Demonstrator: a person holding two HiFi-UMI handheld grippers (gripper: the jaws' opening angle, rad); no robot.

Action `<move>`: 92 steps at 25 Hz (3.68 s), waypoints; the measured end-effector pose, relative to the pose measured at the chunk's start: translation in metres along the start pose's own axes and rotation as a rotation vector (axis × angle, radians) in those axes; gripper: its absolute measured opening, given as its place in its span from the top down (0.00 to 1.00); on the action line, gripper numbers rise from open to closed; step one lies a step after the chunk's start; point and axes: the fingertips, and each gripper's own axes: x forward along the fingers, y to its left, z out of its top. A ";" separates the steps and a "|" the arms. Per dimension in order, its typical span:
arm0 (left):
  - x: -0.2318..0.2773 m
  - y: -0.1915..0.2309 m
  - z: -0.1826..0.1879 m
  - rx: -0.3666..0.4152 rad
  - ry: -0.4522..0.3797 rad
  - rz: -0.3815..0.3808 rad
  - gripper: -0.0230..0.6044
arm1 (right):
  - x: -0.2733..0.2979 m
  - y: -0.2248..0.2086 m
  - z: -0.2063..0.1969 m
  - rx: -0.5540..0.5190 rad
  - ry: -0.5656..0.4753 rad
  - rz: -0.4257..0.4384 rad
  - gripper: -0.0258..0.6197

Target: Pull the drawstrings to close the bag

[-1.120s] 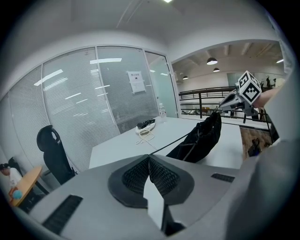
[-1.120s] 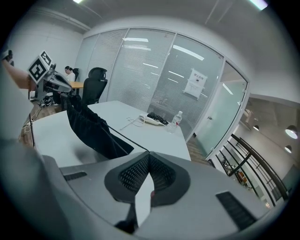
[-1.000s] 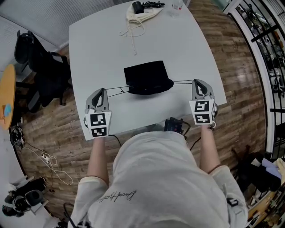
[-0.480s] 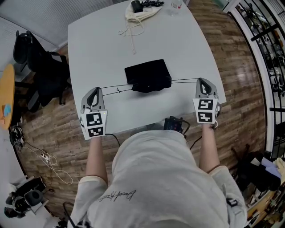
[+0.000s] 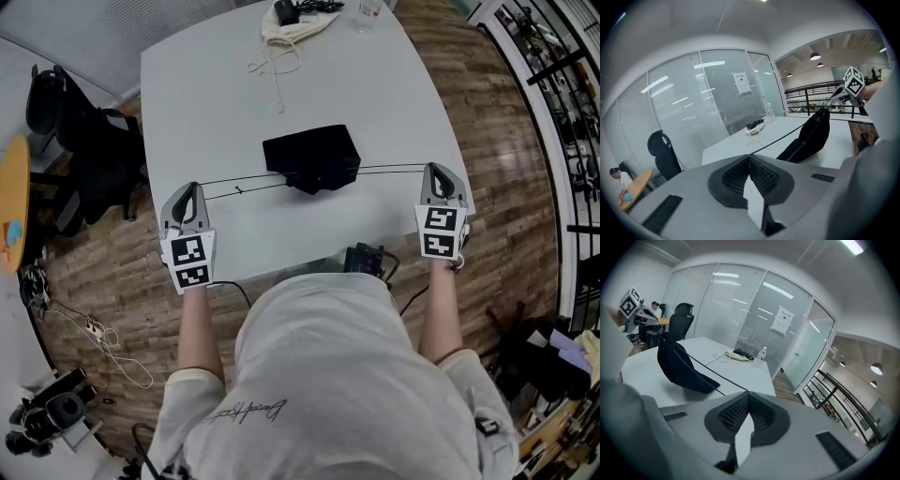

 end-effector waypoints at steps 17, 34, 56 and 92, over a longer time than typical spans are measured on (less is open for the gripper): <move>-0.008 0.015 -0.007 -0.039 0.002 0.017 0.94 | -0.006 -0.009 -0.002 0.018 -0.011 -0.005 0.92; -0.009 0.002 -0.001 -0.160 -0.018 -0.018 0.94 | -0.011 -0.009 -0.007 0.069 -0.004 0.021 0.93; -0.023 -0.109 0.041 -0.348 -0.154 -0.314 0.94 | -0.034 0.124 0.053 0.180 -0.176 0.465 0.92; -0.024 -0.117 0.068 -0.369 -0.216 -0.362 0.94 | -0.038 0.143 0.080 0.169 -0.228 0.568 0.92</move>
